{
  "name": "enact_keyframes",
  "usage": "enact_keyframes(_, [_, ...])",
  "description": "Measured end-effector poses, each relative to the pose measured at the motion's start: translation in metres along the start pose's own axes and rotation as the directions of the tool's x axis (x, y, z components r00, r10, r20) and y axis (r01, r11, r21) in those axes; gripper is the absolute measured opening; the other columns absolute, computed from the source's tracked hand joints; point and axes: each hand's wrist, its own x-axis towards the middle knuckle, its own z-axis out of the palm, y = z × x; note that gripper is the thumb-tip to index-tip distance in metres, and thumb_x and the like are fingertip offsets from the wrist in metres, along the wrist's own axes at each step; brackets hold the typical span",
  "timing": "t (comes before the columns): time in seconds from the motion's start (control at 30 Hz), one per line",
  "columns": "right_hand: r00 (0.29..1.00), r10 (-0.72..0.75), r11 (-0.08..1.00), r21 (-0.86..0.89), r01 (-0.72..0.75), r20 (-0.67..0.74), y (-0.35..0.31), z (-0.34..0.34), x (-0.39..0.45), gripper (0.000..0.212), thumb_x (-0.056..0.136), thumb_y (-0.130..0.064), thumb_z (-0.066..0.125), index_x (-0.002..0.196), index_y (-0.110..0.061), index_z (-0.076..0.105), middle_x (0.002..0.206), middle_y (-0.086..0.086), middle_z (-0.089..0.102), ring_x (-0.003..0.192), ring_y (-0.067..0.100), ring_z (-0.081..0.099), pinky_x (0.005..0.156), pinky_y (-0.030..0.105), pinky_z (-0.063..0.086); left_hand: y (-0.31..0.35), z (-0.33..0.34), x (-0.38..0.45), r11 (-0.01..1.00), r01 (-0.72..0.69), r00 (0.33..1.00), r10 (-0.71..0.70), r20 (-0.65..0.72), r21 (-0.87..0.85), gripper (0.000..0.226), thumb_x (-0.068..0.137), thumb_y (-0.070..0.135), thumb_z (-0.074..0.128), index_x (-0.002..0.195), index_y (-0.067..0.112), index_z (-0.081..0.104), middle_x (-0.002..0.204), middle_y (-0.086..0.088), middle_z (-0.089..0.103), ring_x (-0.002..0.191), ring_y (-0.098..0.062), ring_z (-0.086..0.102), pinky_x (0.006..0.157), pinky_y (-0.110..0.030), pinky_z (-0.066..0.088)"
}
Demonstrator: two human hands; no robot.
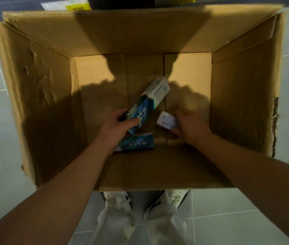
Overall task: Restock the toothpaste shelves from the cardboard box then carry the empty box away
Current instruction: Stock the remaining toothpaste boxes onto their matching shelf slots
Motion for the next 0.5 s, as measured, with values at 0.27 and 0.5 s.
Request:
enact_keyframes(0.27, [0.951, 0.307, 0.948, 0.102, -0.302, -0.035, 0.002, -0.012, -0.012, 0.066, 0.083, -0.024, 0.072, 0.137, -0.021, 0.035, 0.132, 0.009, 0.052, 0.119, 0.029, 0.053, 0.089, 0.045, 0.050, 0.010, -0.016, -0.016, 0.994, -0.029, 0.993, 0.016, -0.117, -0.110, 0.035, 0.081, 0.021, 0.075, 0.115, 0.022, 0.065, 0.106, -0.004, 0.070, 0.087, -0.018, 0.071, 0.064, -0.033, 0.057])
enact_keyframes(0.5, [0.933, 0.318, 0.863, 0.459, -0.210, -0.171, -0.055, -0.064, -0.086, 0.057, 0.076, -0.034, 0.077, 0.122, -0.021, 0.045, 0.125, 0.003, 0.059, 0.109, 0.023, 0.062, 0.082, 0.039, 0.057, 0.040, -0.030, -0.092, 0.990, -0.037, 0.992, 0.021, -0.122, -0.133, 0.041, 0.083, 0.024, 0.074, 0.121, 0.031, 0.061, 0.113, 0.004, 0.064, 0.102, -0.016, 0.064, 0.083, -0.041, 0.058])
